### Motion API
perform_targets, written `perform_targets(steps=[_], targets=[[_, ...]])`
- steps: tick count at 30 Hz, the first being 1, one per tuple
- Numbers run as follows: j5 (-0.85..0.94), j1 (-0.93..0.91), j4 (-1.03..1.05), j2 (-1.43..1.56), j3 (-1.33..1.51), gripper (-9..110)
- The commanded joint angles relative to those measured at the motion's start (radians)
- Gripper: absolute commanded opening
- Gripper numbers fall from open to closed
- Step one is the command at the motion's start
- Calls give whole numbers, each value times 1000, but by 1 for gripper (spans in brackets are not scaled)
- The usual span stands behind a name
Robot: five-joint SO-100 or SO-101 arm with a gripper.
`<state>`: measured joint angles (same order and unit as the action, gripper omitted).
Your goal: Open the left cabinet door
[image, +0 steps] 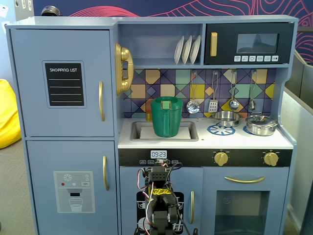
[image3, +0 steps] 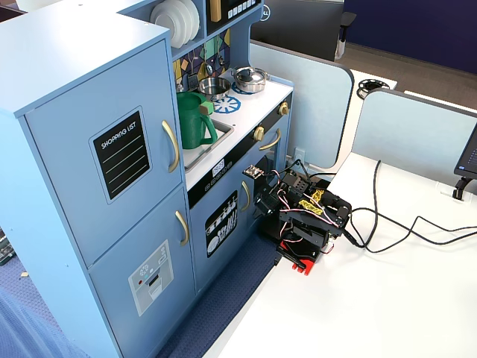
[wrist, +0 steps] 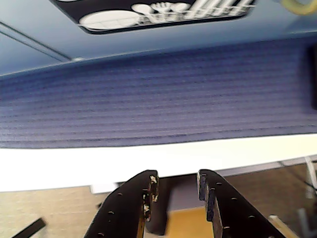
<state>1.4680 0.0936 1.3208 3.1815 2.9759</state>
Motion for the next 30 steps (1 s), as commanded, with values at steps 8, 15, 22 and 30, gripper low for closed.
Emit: perform_targets(steps=[8,15,22,30], targets=[[63,255,-472,-259,-480,2],[114,434,-790,-500,-810,4],[207,560,-1065,-612,-882,8],[265,571,-1120,-719,-994,15]])
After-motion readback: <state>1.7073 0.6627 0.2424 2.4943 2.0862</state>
